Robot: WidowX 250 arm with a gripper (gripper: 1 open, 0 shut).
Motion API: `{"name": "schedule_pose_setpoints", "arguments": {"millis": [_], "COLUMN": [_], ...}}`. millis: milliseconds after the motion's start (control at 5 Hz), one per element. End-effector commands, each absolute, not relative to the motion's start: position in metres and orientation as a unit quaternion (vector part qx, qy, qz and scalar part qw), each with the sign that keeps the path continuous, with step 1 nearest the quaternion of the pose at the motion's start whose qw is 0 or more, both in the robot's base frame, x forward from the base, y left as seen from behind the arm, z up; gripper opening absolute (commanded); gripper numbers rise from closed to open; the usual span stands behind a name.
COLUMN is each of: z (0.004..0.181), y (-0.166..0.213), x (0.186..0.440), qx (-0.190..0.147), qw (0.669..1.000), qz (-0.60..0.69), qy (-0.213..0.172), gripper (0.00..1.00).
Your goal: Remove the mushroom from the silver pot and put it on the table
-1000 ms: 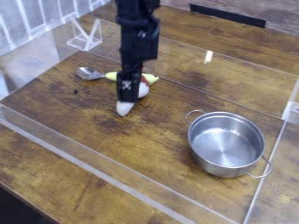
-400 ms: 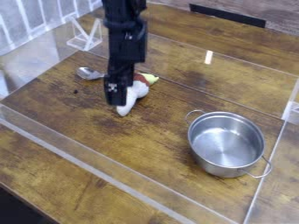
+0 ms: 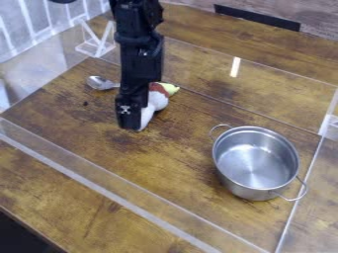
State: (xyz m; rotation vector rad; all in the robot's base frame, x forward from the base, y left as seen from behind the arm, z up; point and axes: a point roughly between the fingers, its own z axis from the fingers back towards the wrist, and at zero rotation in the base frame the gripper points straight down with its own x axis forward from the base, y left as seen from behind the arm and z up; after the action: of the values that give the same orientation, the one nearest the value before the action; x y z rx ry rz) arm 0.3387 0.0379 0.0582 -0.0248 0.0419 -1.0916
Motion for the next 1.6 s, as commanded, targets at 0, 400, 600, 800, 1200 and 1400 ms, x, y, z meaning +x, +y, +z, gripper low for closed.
{"name": "schedule_pose_setpoints", "arguments": {"millis": [0, 400, 600, 800, 1200, 1400], "z": [0.088, 0.068, 0.062, 0.056, 0.09, 0.095], "y": [0.046, 0.062, 0.058, 0.054, 0.063, 0.056], "x": [0.337, 0.332, 0.333, 0.334, 0.328, 0.322], "qx": [0.014, 0.015, 0.015, 0.015, 0.022, 0.024], "qw": [0.865, 0.89, 0.891, 0.893, 0.916, 0.927], "qz": [-0.501, -0.456, -0.453, -0.45, -0.4, -0.375], "qy": [-0.011, -0.009, -0.009, -0.008, 0.001, 0.004], "gripper": [1.0, 1.0, 0.0, 0.0, 0.0, 0.0]}}
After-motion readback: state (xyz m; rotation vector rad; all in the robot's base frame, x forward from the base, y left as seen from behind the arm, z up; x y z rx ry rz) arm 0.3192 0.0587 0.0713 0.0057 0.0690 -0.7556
